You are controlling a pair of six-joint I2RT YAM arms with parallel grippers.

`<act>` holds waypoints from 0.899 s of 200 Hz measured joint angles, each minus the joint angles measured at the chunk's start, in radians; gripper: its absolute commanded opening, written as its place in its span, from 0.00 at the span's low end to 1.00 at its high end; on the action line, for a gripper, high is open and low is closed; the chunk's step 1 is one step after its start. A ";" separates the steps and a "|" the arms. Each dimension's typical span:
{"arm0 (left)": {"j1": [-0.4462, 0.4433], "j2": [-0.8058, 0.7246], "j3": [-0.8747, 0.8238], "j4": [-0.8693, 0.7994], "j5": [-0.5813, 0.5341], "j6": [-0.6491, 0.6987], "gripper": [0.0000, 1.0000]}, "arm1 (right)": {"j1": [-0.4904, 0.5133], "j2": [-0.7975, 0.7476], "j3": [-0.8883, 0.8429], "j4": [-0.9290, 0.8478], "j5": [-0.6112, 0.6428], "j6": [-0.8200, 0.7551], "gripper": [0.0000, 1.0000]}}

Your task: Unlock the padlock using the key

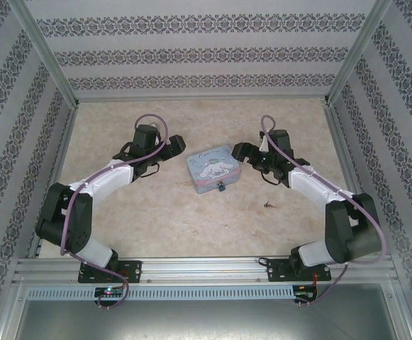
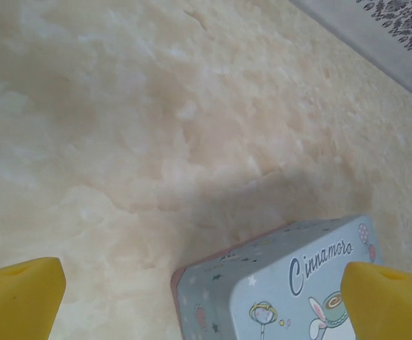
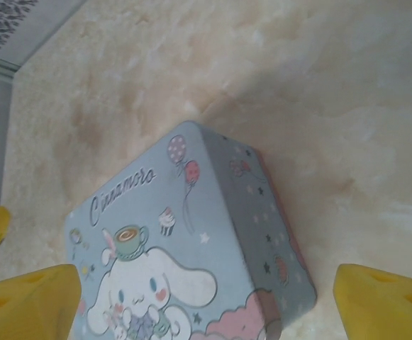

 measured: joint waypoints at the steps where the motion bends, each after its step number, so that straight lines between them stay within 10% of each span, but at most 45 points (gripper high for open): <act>1: 0.000 0.000 0.002 -0.001 0.000 0.000 1.00 | 0.000 0.003 0.002 -0.001 0.000 0.000 0.91; 85: -0.012 -0.001 -0.025 -0.030 0.028 -0.017 1.00 | 0.062 0.194 0.114 0.006 0.007 0.001 0.87; 180: -0.027 -0.041 -0.056 -0.050 0.078 -0.041 1.00 | 0.258 0.061 -0.022 0.015 0.081 0.060 0.87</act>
